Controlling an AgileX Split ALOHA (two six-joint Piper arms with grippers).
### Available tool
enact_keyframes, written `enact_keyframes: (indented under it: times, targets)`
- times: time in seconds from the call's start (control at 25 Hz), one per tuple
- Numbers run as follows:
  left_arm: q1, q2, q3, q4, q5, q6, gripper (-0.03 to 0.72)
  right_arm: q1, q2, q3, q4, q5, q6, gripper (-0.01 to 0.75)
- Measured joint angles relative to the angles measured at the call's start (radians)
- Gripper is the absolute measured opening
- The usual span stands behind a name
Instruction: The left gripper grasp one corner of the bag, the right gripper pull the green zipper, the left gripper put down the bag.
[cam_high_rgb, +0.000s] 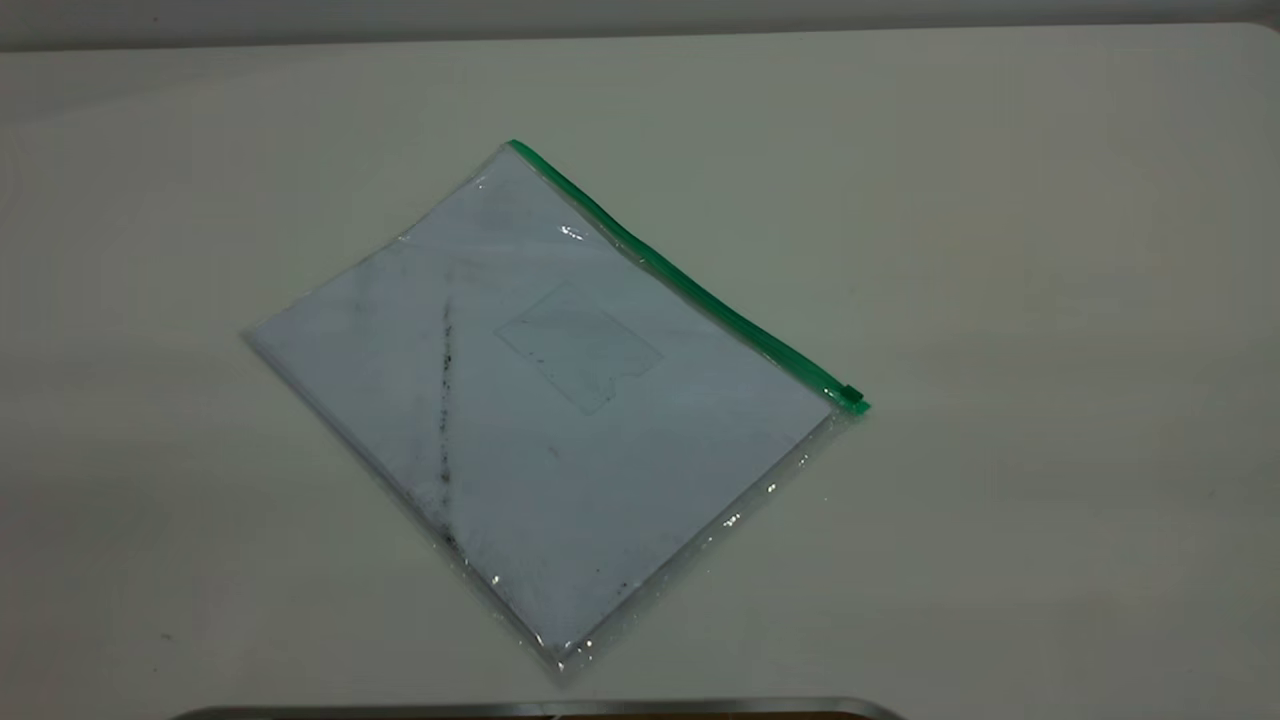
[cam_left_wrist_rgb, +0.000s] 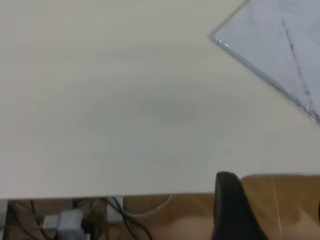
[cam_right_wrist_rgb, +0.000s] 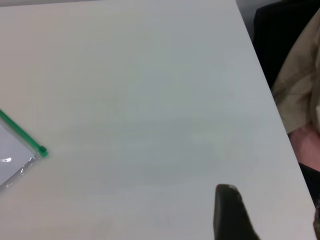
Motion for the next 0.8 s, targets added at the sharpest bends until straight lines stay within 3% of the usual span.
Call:
enact_keyframes:
  times: [0.2,0.8]
  targets:
    - [0.038,-0.089,0.0,-0.008,0.013,0.0,0.467,0.0,0.0,0.0,0.0,0.0,0.0,0.431]
    - [0.041,-0.09,0.0,-0.025,0.014,0.0,0.467,0.0,0.0,0.0,0.001,0.0,0.0,0.43]
